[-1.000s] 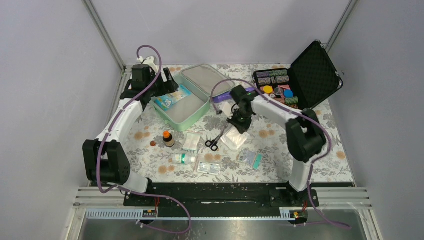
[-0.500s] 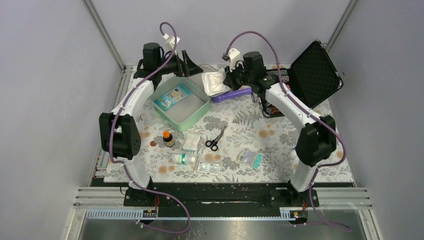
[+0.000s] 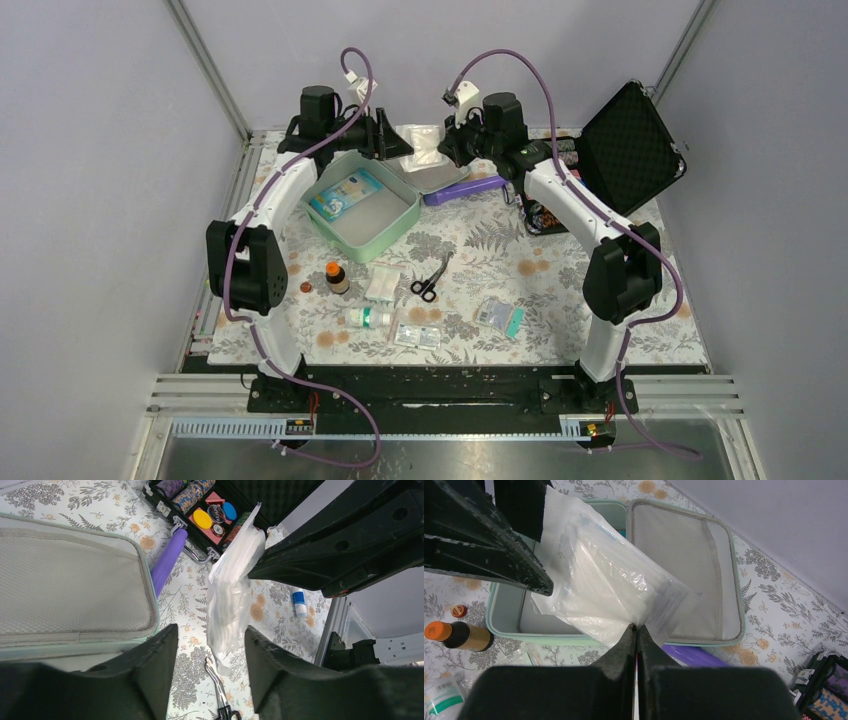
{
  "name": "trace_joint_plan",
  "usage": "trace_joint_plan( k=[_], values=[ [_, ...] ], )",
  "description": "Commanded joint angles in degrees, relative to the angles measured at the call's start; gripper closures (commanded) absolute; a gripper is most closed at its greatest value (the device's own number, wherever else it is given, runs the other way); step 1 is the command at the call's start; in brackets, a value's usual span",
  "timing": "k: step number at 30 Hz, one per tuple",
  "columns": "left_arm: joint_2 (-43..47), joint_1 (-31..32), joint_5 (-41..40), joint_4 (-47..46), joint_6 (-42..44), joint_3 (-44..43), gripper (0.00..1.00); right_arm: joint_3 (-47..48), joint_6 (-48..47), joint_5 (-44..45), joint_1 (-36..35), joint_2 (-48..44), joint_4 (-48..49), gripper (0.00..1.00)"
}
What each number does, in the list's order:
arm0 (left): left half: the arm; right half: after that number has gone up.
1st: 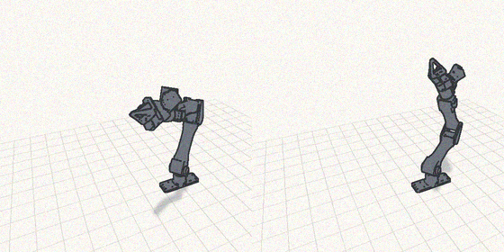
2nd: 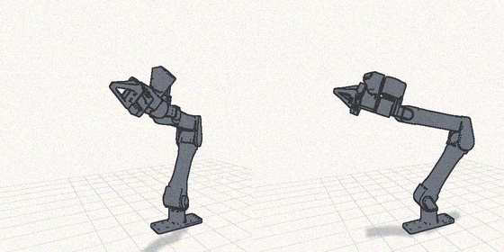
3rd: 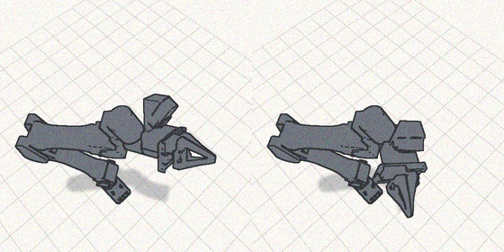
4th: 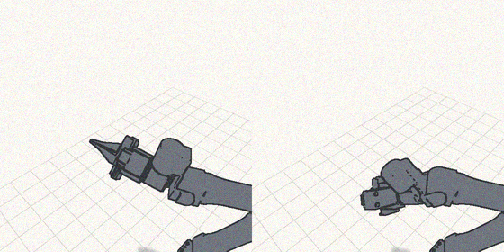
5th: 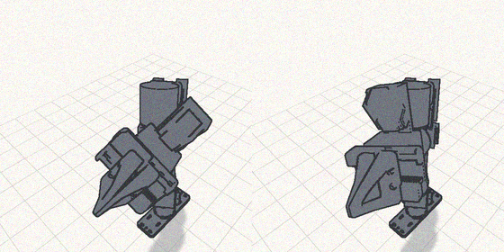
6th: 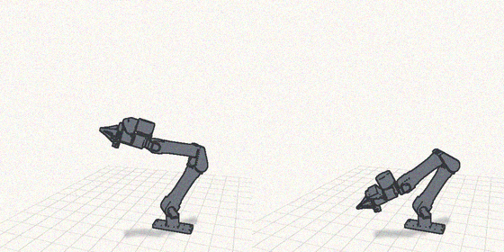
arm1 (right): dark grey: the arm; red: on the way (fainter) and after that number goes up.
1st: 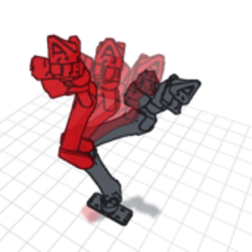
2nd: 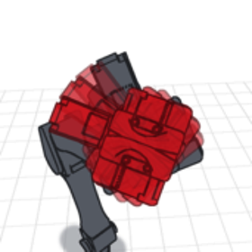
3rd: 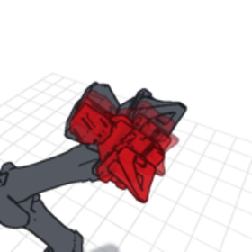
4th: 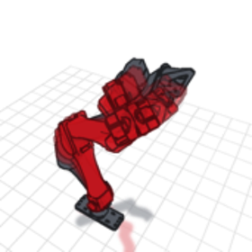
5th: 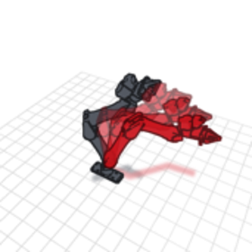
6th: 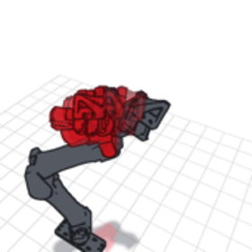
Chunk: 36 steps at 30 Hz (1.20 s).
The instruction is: Organize the medicine kit
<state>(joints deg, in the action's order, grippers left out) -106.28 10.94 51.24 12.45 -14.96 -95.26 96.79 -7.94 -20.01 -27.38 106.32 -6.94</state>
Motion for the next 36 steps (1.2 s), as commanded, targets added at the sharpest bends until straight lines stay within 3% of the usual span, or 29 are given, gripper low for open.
trace_joint_plan(
  k=[1, 7, 8, 9, 12, 15, 17, 21, 25, 30, 36],
  values=[
    [0.4, -0.2, 2.3, -1.6, 2.0, -1.0, 0.60, 2.2, 2.0, 0.5, -0.2, 0.3, 3.0, 1.00],
    [-0.4, -0.2, 3.3, -2.5, 1.6, -1.2, 0.99, 1.5, 2.2, 0.3, -0.2, 0.4, 2.5, 1.00],
    [-0.4, -0.2, 2.8, -2.5, 1.5, -1.1, 1.00, 1.6, 2.2, 0.2, -0.2, 0.5, 2.0, 1.00],
    [-0.3, -0.1, 2.6, -2.5, 1.6, -1.1, 1.00, 1.8, 2.0, 0.4, -0.2, 0.5, 1.4, 0.96],
    [0.3, -0.5, 1.0, 1.7, 5.9, -2.3, 1.00, 1.7, 1.9, 0.2, 0.3, 0.1, -1.2, 0.68],
    [1.6, -0.9, -1.8, 12.3, 19.9, -6.0, 1.00, -0.5, 1.7, -4.0, 2.3, -2.3, -4.0, 0.41],
    [2.8, -1.2, -4.5, 20.7, 35.0, -8.3, 1.00, -3.4, 1.9, -4.6, 3.3, -4.9, -4.8, 0.33],
    [6.8, -1.4, -13.5, 32.4, 61.1, -7.8, 1.00, -7.5, 1.6, -5.0, 4.7, -9.1, -8.9, 0.31],
    [10.5, -1.1, -28.8, 31.1, 75.2, -2.0, 1.00, -10.9, 1.3, -4.0, 5.3, -11.4, -10.3, 0.31],
    [8.6, -0.8, -47.3, 26.8, 72.4, -1.1, 1.00, -12.8, 2.1, -1.3, 5.3, -11.8, -9.6, 0.30],
    [1.7, 1.2, -57.9, 28.1, 62.8, -4.9, 1.00, -11.6, 1.8, -1.3, 5.3, -10.5, -10.1, 0.30]
  ],
)
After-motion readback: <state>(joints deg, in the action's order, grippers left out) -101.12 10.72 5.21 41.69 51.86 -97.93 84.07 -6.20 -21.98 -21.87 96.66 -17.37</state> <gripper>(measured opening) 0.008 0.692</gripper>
